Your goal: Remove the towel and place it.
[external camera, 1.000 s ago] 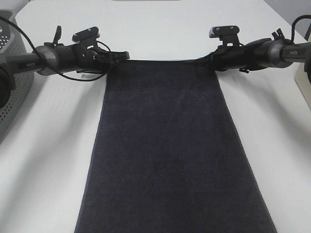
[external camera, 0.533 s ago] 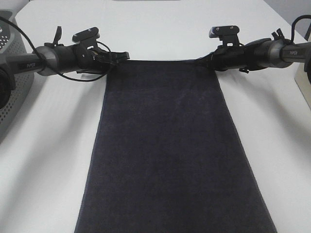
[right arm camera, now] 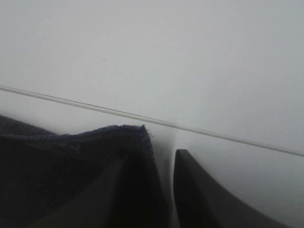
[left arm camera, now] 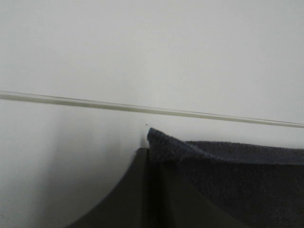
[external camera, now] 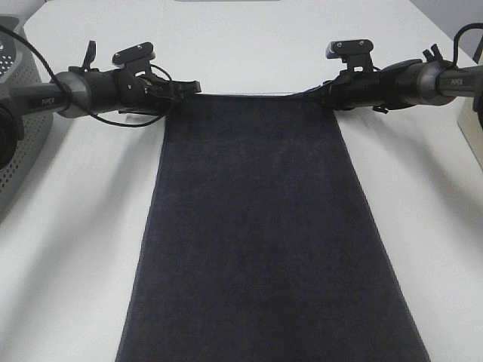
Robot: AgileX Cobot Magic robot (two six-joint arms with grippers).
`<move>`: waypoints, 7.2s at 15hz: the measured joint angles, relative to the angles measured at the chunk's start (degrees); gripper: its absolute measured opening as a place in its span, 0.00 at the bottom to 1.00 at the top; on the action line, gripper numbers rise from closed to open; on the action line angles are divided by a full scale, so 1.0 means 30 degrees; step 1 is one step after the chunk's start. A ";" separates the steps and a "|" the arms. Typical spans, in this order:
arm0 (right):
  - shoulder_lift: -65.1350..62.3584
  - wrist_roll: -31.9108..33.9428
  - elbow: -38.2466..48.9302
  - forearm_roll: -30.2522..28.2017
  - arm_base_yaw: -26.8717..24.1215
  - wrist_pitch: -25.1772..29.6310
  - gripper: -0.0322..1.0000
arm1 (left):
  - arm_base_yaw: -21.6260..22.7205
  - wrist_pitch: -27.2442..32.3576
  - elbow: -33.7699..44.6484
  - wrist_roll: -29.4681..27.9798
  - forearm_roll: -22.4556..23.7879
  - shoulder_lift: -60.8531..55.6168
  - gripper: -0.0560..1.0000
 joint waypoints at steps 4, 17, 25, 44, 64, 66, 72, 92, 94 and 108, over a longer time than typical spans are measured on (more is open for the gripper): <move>0.0000 0.0000 0.0000 0.0000 0.0000 -0.0191 0.45 | 0.0000 -0.0019 0.0000 0.0000 0.0095 0.0000 0.05; 0.0000 0.0000 0.0000 -0.0057 0.0000 -0.0191 0.46 | 0.0000 -0.0859 0.0000 0.0000 0.0134 0.0000 0.32; -0.0019 0.0000 0.0000 -0.0363 0.0019 0.0115 0.46 | 0.1261 -0.2788 0.0000 -0.0210 0.0134 0.0019 0.53; -0.1318 0.0936 0.0019 -0.0286 -0.0019 0.1623 0.46 | 0.1222 0.3323 -0.0344 0.1623 0.0248 -0.0668 0.53; -1.4878 1.3866 1.5279 -1.4286 -0.1795 1.2510 0.45 | -0.0917 1.5069 1.2032 0.3915 0.0707 -1.2147 0.53; -1.6253 1.3083 1.7819 -1.3694 -0.1776 1.1345 0.45 | -0.1222 1.3445 1.5795 0.4163 0.0115 -1.3885 0.53; -1.8698 0.9358 2.3625 -0.9129 -0.1776 1.1249 0.45 | -0.2998 1.0619 2.3205 0.4240 -0.1585 -1.6998 0.53; -1.8316 0.9511 2.4790 -0.8556 0.3342 0.9626 0.26 | -0.4030 1.1325 2.4733 0.5042 -0.2368 -1.7857 0.36; -1.8908 0.9511 2.4293 -0.8499 0.3342 0.9645 0.04 | -0.3648 1.0924 2.4122 0.5061 -0.2235 -1.8889 0.12; -1.8640 0.9950 2.4866 -1.2051 0.3342 1.0905 0.04 | -0.1891 1.5947 2.3358 0.8690 -0.0363 -1.8296 0.05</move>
